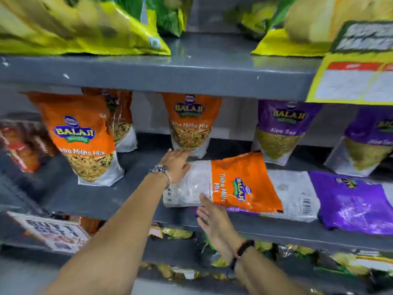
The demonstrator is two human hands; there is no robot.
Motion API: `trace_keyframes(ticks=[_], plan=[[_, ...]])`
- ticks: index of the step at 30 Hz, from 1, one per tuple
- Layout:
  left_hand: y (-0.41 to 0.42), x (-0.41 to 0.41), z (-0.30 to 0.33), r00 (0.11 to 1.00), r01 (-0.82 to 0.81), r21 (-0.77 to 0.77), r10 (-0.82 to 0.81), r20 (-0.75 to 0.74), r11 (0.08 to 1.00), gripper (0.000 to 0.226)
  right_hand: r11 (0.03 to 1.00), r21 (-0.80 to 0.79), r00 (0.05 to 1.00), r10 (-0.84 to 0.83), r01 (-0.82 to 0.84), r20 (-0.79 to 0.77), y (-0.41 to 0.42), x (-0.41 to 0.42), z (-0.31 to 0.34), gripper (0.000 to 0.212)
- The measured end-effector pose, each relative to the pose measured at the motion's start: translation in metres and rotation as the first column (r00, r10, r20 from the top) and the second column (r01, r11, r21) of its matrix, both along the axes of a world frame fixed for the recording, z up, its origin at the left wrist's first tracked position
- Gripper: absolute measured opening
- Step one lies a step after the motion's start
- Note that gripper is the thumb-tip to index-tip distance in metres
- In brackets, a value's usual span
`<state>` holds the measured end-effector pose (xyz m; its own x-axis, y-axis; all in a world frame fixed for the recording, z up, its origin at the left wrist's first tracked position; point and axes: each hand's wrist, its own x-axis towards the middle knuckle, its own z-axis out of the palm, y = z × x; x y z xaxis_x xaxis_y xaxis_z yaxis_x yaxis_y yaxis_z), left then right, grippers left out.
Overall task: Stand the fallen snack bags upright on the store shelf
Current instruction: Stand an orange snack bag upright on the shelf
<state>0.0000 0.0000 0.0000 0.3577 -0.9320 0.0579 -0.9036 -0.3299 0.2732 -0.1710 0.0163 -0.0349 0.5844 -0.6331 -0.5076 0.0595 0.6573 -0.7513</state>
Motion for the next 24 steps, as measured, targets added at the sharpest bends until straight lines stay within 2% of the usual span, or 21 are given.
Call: trace_keyframes(ticks=[2, 4, 7, 11, 14, 16, 17, 19, 22, 24], plan=[[-0.011, 0.012, 0.001, 0.999, 0.006, 0.036, -0.005, -0.033, 0.999, 0.045, 0.998, 0.041, 0.999, -0.044, 0.043, 0.009, -0.002, 0.013, -0.002, 0.019], [-0.02, 0.023, -0.002, 0.995, 0.018, 0.139, -0.004, -0.098, 0.99, 0.05, 0.995, 0.054, 0.996, -0.088, 0.086, 0.033, -0.003, 0.023, -0.007, 0.019], [-0.032, 0.035, -0.018, 0.955, 0.061, 0.237, 0.013, -0.297, 0.97, 0.052, 0.982, 0.049, 0.981, -0.186, 0.184, 0.048, -0.001, 0.033, -0.016, 0.037], [-0.025, 0.039, -0.019, 0.868, 0.069, 0.245, 0.063, -0.493, 0.967, 0.052, 0.961, -0.109, 0.966, -0.247, 0.255, 0.078, 0.002, 0.037, -0.023, 0.045], [0.001, 0.043, -0.018, 0.767, 0.064, 0.101, 0.016, -0.641, 0.993, 0.047, 0.921, -0.324, 0.973, -0.229, 0.216, -0.003, 0.002, 0.033, -0.025, 0.042], [0.021, 0.05, -0.019, 0.686, 0.035, -0.001, -0.025, -0.727, 0.999, 0.032, 0.836, -0.529, 0.974, -0.213, 0.145, -0.07, -0.005, 0.028, -0.023, 0.037], [0.03, 0.053, -0.018, 0.653, 0.013, -0.056, -0.051, -0.755, 0.998, 0.031, 0.776, -0.625, 0.978, -0.188, 0.088, -0.095, -0.01, 0.027, -0.019, 0.037], [0.045, 0.061, -0.024, 0.647, -0.034, -0.158, -0.099, -0.756, 0.987, 0.052, 0.631, -0.774, 0.984, -0.097, -0.057, -0.151, -0.025, 0.027, -0.007, 0.04], [0.065, 0.059, -0.04, 0.646, -0.156, -0.243, -0.087, -0.758, 0.957, 0.057, 0.409, -0.864, 0.949, 0.013, -0.293, -0.316, -0.051, 0.036, 0.008, 0.047], [0.074, 0.053, -0.054, 0.644, -0.24, -0.267, -0.053, -0.763, 0.933, 0.058, 0.343, -0.862, 0.924, 0.065, -0.375, -0.376, -0.062, 0.043, 0.008, 0.049]])
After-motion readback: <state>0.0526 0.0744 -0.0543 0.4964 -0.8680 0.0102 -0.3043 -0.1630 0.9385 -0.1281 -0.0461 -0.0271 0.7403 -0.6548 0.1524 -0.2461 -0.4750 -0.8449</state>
